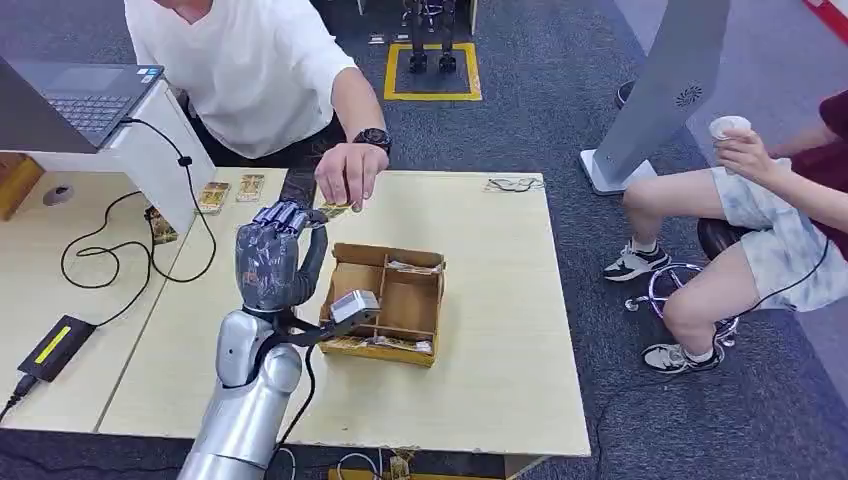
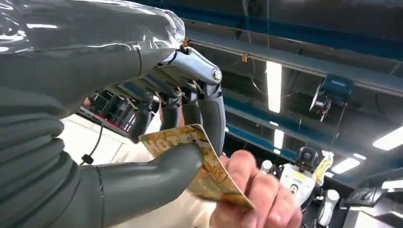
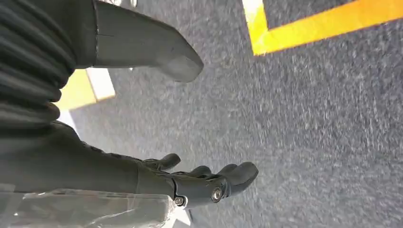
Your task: Pass the card to the sensor for recognition and then transmit it.
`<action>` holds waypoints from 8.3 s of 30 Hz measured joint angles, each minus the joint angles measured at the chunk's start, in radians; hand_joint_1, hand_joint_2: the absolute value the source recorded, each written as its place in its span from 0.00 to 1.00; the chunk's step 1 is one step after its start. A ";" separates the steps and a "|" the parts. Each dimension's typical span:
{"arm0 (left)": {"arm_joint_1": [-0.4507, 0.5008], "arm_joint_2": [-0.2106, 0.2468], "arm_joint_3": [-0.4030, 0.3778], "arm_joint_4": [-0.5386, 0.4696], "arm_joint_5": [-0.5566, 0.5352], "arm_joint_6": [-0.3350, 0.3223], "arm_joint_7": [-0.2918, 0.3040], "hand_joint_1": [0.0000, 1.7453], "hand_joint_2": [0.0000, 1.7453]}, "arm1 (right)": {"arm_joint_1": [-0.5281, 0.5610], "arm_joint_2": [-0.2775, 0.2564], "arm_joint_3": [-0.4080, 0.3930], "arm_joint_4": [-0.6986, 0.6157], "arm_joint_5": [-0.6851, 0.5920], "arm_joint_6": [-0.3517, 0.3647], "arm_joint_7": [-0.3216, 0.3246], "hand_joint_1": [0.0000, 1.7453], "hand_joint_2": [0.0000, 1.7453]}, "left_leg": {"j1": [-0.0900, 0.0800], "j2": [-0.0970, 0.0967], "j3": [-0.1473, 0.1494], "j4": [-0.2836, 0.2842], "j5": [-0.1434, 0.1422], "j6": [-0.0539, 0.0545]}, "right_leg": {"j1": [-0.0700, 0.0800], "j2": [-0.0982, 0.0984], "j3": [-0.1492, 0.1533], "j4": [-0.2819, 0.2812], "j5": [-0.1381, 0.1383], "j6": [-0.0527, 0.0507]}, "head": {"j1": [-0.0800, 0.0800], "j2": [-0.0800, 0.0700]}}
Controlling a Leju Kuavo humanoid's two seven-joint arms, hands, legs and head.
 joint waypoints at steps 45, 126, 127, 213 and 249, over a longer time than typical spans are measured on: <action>-0.020 0.059 -0.011 0.093 -0.061 0.000 0.302 1.00 1.00 | 0.032 -0.114 0.123 -0.016 0.092 0.079 0.071 0.00 1.00 | 0.000 0.000 0.000 0.000 0.000 0.000 | 0.000 0.000 0.000 0.000 0.000 0.000 | 0.000 0.000; -0.032 0.248 -0.092 0.465 -0.029 -0.076 0.634 1.00 1.00 | 0.049 -0.126 0.216 -0.020 0.092 0.086 0.144 0.00 1.00 | 0.000 0.000 0.000 0.000 0.000 0.000 | 0.000 0.000 0.000 0.000 0.000 0.000 | 0.000 0.000; -0.032 0.248 -0.092 0.465 -0.029 -0.077 0.634 1.00 1.00 | 0.049 -0.126 0.216 -0.020 0.092 0.086 0.144 0.00 1.00 | 0.000 0.000 0.000 0.000 0.000 0.000 | 0.000 0.000 0.000 0.000 0.000 0.000 | 0.000 0.000; 0.006 0.229 -0.070 0.389 -0.002 -0.009 0.529 1.00 1.00 | 0.054 -0.126 0.252 -0.032 0.092 0.083 0.134 0.00 1.00 | 0.000 0.000 0.003 0.000 0.000 0.000 | 0.000 0.000 0.003 0.000 0.000 0.000 | 0.000 0.000; -0.026 0.171 -0.265 0.027 0.365 -0.149 0.360 0.15 1.00 | 0.056 -0.125 0.237 -0.031 0.092 0.074 0.116 0.00 1.00 | 0.000 0.000 0.002 0.001 0.000 0.000 | 0.000 0.000 0.002 0.000 0.000 0.000 | 0.000 0.000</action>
